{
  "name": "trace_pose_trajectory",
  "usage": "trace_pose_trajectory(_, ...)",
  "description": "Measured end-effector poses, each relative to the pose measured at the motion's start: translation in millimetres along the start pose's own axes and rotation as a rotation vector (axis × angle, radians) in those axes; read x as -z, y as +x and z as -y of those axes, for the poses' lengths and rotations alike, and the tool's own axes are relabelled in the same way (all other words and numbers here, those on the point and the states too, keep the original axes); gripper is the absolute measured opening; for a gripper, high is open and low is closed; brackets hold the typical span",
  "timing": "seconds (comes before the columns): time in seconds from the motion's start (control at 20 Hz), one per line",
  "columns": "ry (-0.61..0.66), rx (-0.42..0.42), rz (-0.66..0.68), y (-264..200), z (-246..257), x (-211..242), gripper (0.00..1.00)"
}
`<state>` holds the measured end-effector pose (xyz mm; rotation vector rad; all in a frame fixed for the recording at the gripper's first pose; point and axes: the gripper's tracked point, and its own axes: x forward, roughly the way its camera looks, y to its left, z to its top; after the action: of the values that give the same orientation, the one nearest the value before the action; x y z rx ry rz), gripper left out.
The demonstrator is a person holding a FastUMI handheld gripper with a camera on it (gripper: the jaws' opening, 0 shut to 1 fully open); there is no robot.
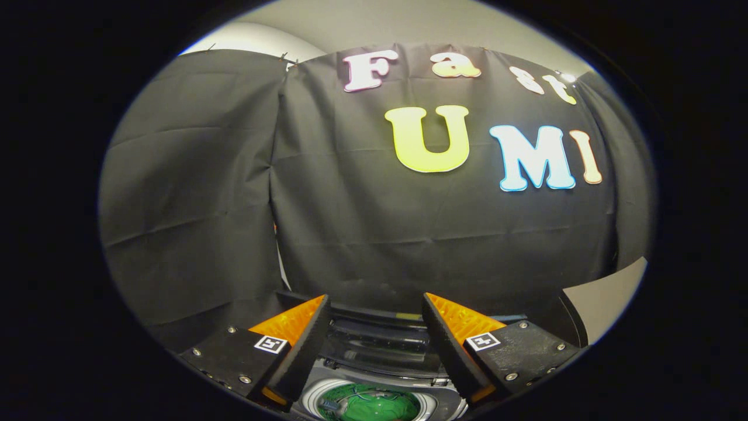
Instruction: Put the clothes into the washing machine and then close the washing machine lid.
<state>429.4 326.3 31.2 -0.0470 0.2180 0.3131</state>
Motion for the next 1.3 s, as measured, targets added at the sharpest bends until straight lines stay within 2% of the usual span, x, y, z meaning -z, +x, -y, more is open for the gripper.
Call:
trace_pose_trajectory(0.3,0.033,0.079,-0.066,45.1,15.3,-8.5,0.95)
trace_pose_trajectory(0.65,0.033,0.131,-0.206,81.8,17.6,22.7,0.96)
trace_pose_trajectory(1.0,0.08,0.177,-0.34,98.0,25.5,57.3,0.96)
trace_pose_trajectory(1.3,0.097,0.187,-0.389,95.9,25.7,62.8,0.95)
